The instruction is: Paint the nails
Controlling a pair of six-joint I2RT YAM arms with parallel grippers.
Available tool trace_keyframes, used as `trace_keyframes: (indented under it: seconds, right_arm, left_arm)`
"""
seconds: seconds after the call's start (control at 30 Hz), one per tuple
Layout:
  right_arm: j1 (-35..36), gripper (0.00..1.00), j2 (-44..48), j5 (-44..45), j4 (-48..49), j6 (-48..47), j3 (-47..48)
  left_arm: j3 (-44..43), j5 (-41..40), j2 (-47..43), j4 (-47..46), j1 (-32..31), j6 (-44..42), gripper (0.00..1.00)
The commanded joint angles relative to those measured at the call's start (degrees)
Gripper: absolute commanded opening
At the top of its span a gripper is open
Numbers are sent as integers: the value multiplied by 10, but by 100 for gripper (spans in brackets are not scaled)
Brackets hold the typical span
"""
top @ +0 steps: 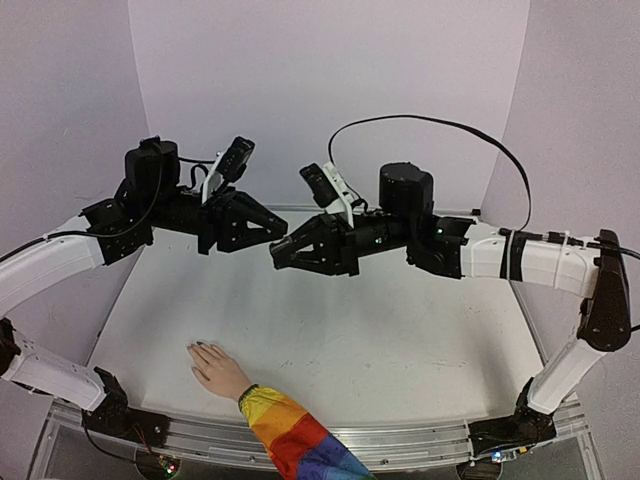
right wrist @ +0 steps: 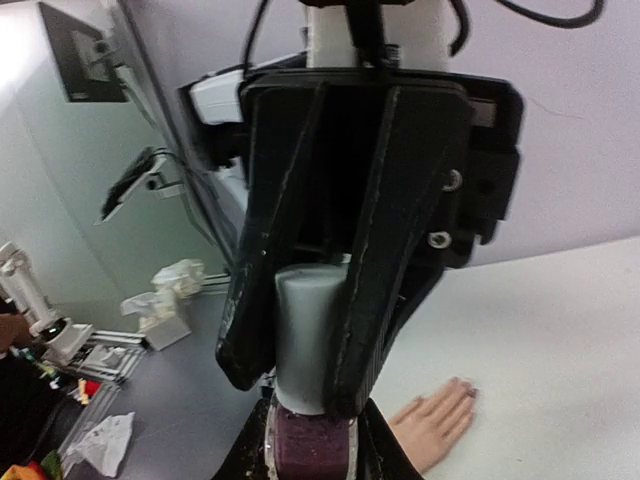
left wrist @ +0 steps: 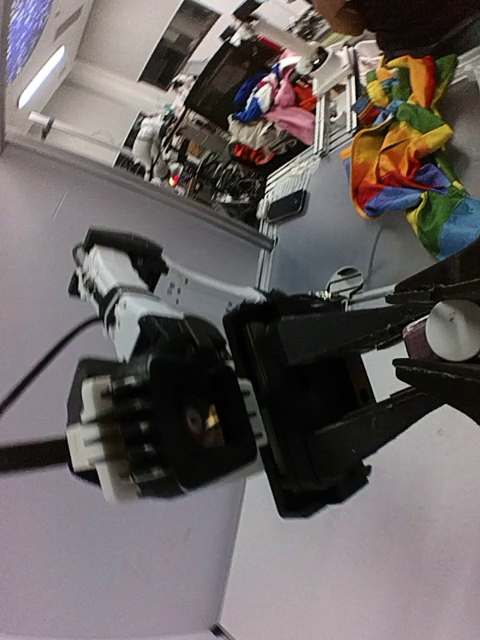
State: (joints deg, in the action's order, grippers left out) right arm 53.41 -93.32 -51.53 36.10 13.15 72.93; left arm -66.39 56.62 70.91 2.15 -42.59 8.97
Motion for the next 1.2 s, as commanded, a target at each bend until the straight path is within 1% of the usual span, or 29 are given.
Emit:
trace_keyframes:
  seconds: [0.0,0.07,0.1,0.13,0.17,0.2,0.23,0.27,0.33,0.43,0.47,0.5,0.53,0.6,0.73,0.9,1.0,1.17]
  right_arm:
    - [5,0,63,-126,161,6,-14]
    - [-1,0,77,-90,160,1,-32]
    - [-5,0,83,-68,160,0,-39]
    - [-8,0,88,-46,158,0,-47]
    - [-11,0,93,-22,155,0,-52]
    - [-13,0,96,3,143,-7,-55]
    - [-14,0,100,31,125,-17,-56]
    - [-14,0,103,65,99,-33,-55]
    - [-14,0,102,143,40,-67,-48]
    - [-14,0,81,290,-36,-92,-26]
    - [-14,0,68,326,-59,-96,-14]
    - [-14,0,60,358,-72,-98,-6]
    - [-14,0,50,385,-82,-100,1]
    - [-12,0,29,413,-91,-99,14]
    - [8,0,-10,451,-97,-102,40]
    - [25,0,-44,454,-105,-104,68]
    - [33,0,-55,455,-106,-105,75]
    - [38,0,-67,453,-110,-109,85]
  left_arm:
    - [-24,140,-8,-11,-22,-21,0]
    - [-21,119,-8,-11,-22,-20,0]
    - [-18,93,-10,-11,-22,-17,2]
    - [-16,59,-12,-11,-22,-13,6]
    - [-11,23,-16,-9,-18,-7,12]
    - [-2,-31,-22,-9,-11,5,20]
    - [5,-68,-26,-8,-1,11,29]
    - [10,-98,-31,-7,11,26,41]
    - [23,-135,-38,-5,39,60,57]
    - [36,-188,-45,-3,65,101,77]
    - [38,-207,-46,-1,66,109,82]
    - [40,-222,-47,0,67,119,85]
    - [40,-234,-44,1,67,130,86]
    - [34,-238,-34,1,66,151,87]
    - [20,-235,-1,3,67,190,81]
    - [5,-208,39,2,66,222,75]
    - [3,-208,51,2,62,226,66]
    - [0,-220,55,2,58,226,62]
